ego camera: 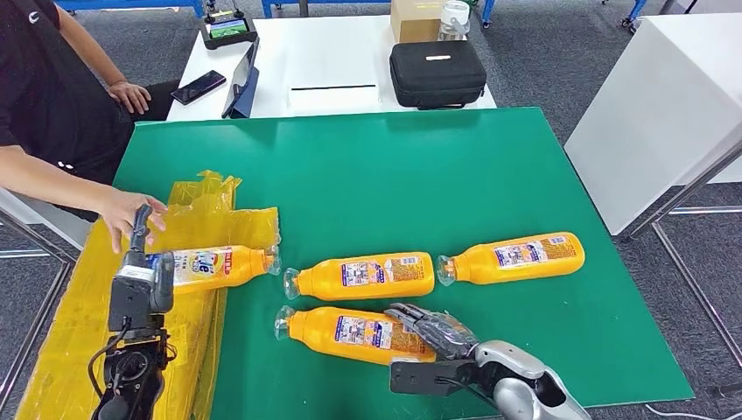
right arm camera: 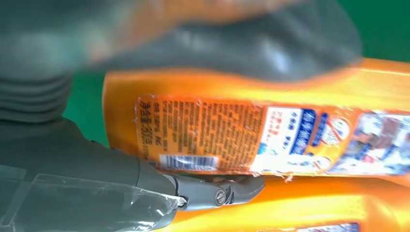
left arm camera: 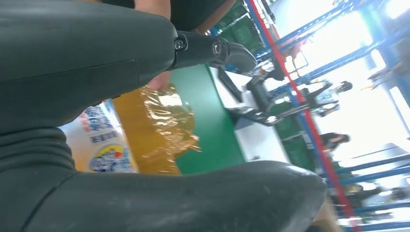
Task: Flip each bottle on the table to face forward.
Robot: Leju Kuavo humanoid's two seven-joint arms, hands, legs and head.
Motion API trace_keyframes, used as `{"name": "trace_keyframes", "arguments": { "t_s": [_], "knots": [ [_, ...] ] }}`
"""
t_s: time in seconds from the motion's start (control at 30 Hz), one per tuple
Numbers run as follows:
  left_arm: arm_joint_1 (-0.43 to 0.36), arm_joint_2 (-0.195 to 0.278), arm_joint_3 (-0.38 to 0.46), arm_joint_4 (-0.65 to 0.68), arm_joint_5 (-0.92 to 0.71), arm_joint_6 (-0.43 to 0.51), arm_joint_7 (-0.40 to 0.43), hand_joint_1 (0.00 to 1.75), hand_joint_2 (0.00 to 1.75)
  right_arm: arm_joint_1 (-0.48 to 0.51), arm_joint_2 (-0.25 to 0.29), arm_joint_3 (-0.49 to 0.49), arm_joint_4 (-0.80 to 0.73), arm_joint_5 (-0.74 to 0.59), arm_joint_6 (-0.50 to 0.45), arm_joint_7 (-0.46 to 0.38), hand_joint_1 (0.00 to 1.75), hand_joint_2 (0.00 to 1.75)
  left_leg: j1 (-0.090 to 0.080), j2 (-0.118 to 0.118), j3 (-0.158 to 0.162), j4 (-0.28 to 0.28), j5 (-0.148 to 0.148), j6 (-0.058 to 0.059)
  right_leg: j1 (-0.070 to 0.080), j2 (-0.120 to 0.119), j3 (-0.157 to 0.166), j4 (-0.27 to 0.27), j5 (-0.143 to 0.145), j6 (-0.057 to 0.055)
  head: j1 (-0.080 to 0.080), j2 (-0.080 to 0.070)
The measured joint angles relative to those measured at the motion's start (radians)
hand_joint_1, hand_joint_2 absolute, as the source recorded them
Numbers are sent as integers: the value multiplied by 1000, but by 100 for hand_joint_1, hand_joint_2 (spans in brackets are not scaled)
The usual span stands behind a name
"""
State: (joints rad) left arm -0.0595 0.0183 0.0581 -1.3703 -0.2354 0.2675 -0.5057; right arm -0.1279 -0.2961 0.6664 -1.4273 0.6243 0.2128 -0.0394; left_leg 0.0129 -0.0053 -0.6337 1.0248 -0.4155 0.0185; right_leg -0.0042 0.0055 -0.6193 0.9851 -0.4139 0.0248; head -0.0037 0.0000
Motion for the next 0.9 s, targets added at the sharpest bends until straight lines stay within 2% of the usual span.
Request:
{"name": "trace_keyframes", "arguments": {
  "t_s": [0.03,0.17,0.2,0.27,0.5,0.9],
  "knots": [
    [4,0,1,-14,29,-9,-6,0,0,5,0,0,-1,12,-4,4,11,175,0,0,0,0,0,0,0,0,0,0,0,0,0,0],
    [15,-2,-1,-73,114,-41,-14,0,0,17,0,4,-2,56,-10,15,161,175,0,0,0,0,0,0,0,0,0,0,0,0,0,0],
    [17,-3,-3,-86,130,-46,-17,0,0,19,1,7,-2,68,-11,19,168,175,0,0,0,0,0,0,0,0,0,0,0,0,0,0],
    [22,-5,-9,-109,164,-54,-25,0,0,22,4,17,0,97,-15,31,175,175,0,1,1,0,-1,0,0,0,0,0,0,0,0,0],
    [20,-11,-31,-156,239,-66,-37,0,0,1,43,87,56,185,-33,70,175,175,1,5,8,-1,-4,-3,0,7,3,0,0,-2,0,0],
    [2,-15,-46,-168,279,-74,-39,0,0,-37,71,134,110,207,-41,88,175,175,3,8,17,-1,-4,-4,3,10,11,-1,1,-4,0,0]
  ]
}}
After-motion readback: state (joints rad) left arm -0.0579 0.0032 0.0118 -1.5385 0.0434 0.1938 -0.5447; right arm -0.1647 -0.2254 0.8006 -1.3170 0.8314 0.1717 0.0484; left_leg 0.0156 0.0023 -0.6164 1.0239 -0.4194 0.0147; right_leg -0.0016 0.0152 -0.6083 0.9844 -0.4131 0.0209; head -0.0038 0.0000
